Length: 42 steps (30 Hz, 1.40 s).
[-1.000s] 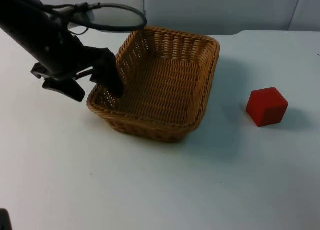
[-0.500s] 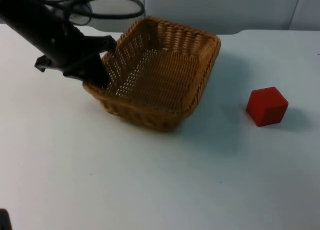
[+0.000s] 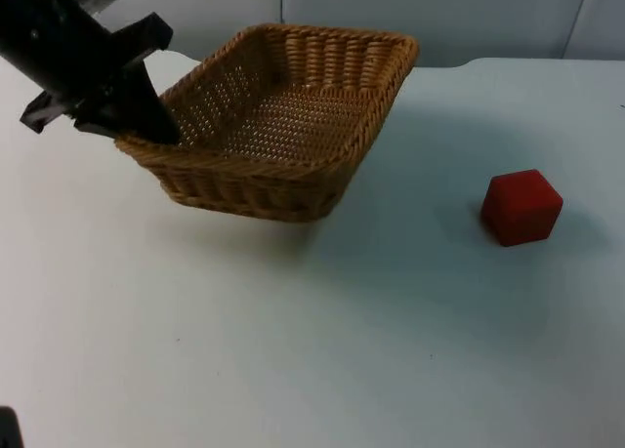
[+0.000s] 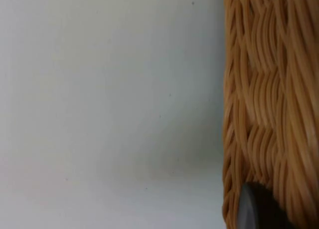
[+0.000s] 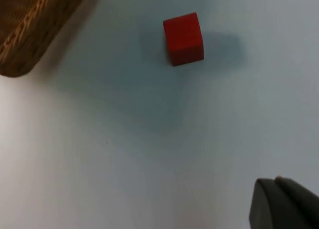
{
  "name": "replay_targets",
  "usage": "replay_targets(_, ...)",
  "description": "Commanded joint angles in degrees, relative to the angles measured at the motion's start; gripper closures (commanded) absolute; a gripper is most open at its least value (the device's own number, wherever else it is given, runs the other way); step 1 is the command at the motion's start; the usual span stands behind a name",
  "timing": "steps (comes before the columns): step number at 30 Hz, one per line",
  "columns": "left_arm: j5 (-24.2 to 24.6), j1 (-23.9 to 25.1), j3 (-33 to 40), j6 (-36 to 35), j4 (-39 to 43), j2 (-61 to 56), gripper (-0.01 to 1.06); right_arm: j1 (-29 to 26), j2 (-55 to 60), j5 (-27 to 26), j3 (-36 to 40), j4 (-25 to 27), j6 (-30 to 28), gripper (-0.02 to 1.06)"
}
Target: Pick up the basket with the left hand and place the cube into the basket with the right hand.
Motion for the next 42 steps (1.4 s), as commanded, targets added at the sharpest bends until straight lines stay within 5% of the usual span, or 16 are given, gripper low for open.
replay_targets(1, -1.1, 0.3, 2.7, 1.0, -3.6, -1.1, 1.05, 0.0, 0.0, -3.1, -0.4, 0.4, 0.1, 1.05)
replay_targets(6, -2.9, 0.3, 3.6, 1.3, -3.6, -1.3, 1.05, 0.0, 0.0, -8.3, -0.4, 0.4, 0.5, 1.05)
replay_targets(16, -11.1, 0.3, 3.6, 2.8, -4.1, -5.6, 1.05, 0.0, 0.0, -8.1, -0.4, 0.4, 0.5, 1.05)
replay_targets(35, -10.2, 0.3, 3.6, 2.8, -4.5, -6.4, 1.05, 0.0, 4.5, -10.2, -0.4, 0.0, 0.1, 1.04)
replay_targets(42, -10.3, 0.3, 3.6, 2.8, -4.5, -6.4, 1.05, 0.0, 16.1, -12.9, -0.4, -0.1, -3.6, 0.90)
